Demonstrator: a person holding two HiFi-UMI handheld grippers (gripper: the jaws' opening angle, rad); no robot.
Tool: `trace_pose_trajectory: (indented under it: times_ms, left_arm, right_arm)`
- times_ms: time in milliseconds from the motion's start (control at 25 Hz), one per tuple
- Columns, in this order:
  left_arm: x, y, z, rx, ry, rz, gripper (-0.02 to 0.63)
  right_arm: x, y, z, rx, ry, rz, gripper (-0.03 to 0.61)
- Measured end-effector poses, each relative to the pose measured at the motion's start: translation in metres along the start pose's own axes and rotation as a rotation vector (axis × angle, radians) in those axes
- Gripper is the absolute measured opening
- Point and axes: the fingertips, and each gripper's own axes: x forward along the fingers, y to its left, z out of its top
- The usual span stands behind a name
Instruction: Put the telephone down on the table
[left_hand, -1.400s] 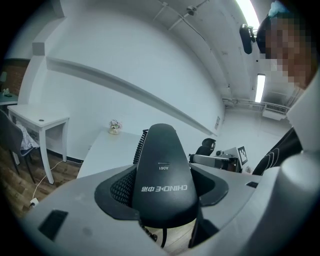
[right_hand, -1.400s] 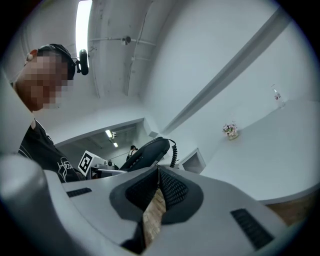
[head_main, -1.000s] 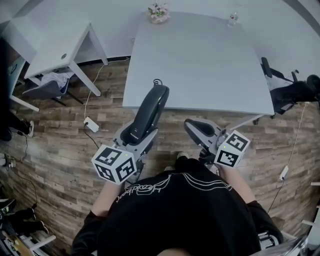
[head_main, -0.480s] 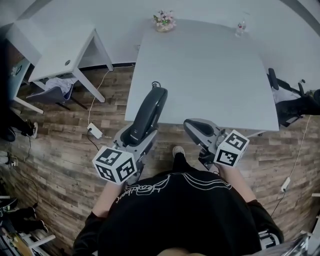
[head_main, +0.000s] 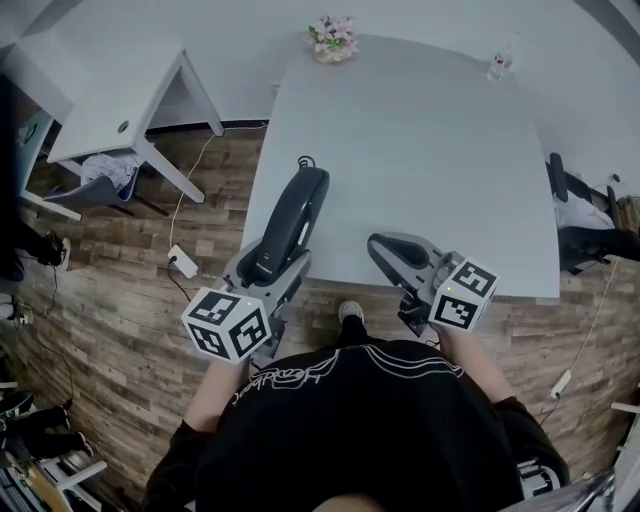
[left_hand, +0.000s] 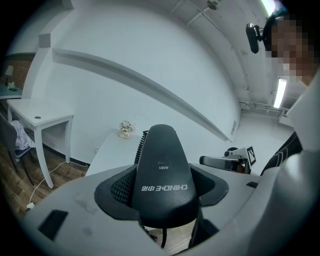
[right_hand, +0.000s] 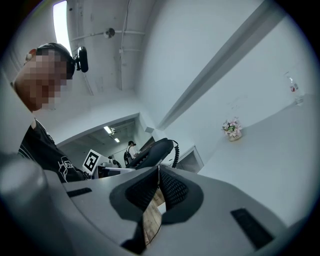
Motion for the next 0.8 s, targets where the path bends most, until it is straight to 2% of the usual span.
trace_pose_trajectory:
  times_ms: [440,800]
  left_arm:
    - [0.073,0.052,0.007,-0.004,0.051,0.071,0.287]
    - [0.121,0.092,-0.015,0.032,0.121,0.127,0.286]
  right_arm:
    - [0.021,-0.073,0.005,0.052,0.053,0.001,0.04]
    - [0.032,-0.116,-0.008,0.112,0.09,-0.011,0.04]
